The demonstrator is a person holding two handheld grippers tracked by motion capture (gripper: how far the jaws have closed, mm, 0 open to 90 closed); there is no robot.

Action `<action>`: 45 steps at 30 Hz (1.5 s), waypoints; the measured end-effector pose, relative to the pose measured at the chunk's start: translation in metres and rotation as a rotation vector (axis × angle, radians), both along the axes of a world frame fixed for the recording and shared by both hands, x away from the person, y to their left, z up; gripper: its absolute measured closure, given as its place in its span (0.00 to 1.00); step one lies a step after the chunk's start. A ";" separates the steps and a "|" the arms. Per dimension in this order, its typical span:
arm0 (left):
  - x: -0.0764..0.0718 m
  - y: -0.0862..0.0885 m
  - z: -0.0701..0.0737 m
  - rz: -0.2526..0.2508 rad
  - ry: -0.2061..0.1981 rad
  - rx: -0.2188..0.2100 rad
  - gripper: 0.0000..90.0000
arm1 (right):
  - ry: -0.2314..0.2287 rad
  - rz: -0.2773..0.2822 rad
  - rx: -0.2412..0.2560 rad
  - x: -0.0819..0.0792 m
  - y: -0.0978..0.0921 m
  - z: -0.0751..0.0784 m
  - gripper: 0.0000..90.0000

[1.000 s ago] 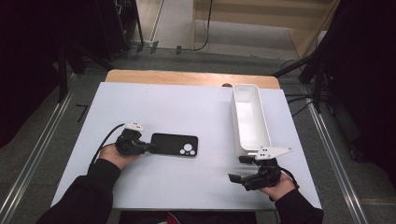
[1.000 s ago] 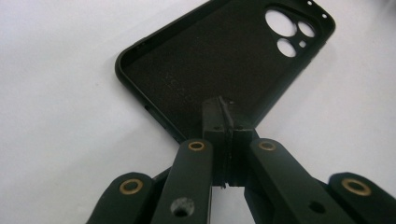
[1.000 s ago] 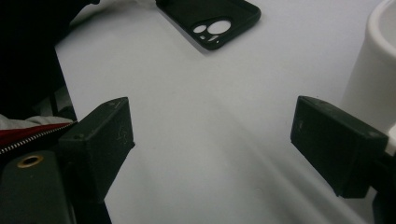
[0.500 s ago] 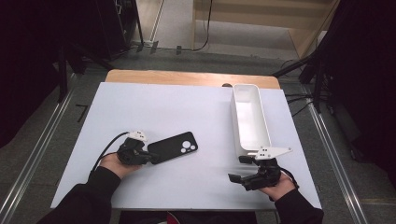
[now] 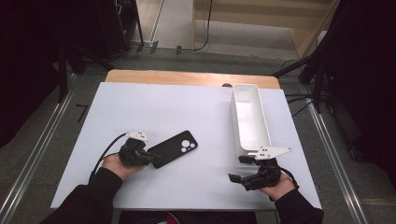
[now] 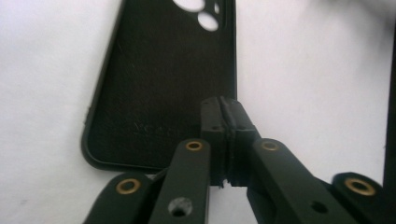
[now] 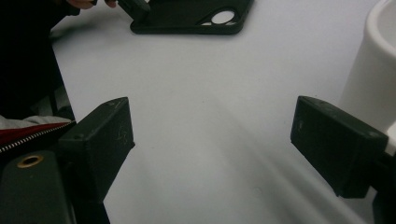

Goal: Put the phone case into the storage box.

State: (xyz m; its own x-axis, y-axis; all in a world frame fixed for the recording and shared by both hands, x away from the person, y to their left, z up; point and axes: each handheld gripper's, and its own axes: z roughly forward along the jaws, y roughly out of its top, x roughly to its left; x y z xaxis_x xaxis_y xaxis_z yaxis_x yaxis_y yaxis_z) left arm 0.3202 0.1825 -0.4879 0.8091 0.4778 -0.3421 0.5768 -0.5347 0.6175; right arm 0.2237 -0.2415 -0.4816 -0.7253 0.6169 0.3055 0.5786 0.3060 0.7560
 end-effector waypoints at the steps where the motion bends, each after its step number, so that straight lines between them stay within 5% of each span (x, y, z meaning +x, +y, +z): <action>1: -0.001 0.001 0.002 0.008 -0.005 -0.009 0.94 | 0.001 0.000 0.000 0.000 0.000 0.000 0.13; 8: -0.004 0.006 0.013 0.028 0.047 -0.053 0.79 | -0.004 -0.001 -0.004 0.000 0.000 0.000 0.13; 20: -0.018 0.014 0.020 0.031 -0.030 -0.128 0.46 | -0.010 -0.005 -0.007 0.000 0.000 0.000 0.13; 26: -0.025 0.016 0.021 0.033 -0.059 -0.136 0.41 | -0.012 -0.007 -0.007 0.000 -0.001 0.000 0.13; 45: -0.048 0.031 0.020 0.061 -0.037 -0.110 0.29 | -0.004 -0.013 -0.009 0.000 -0.001 0.000 0.13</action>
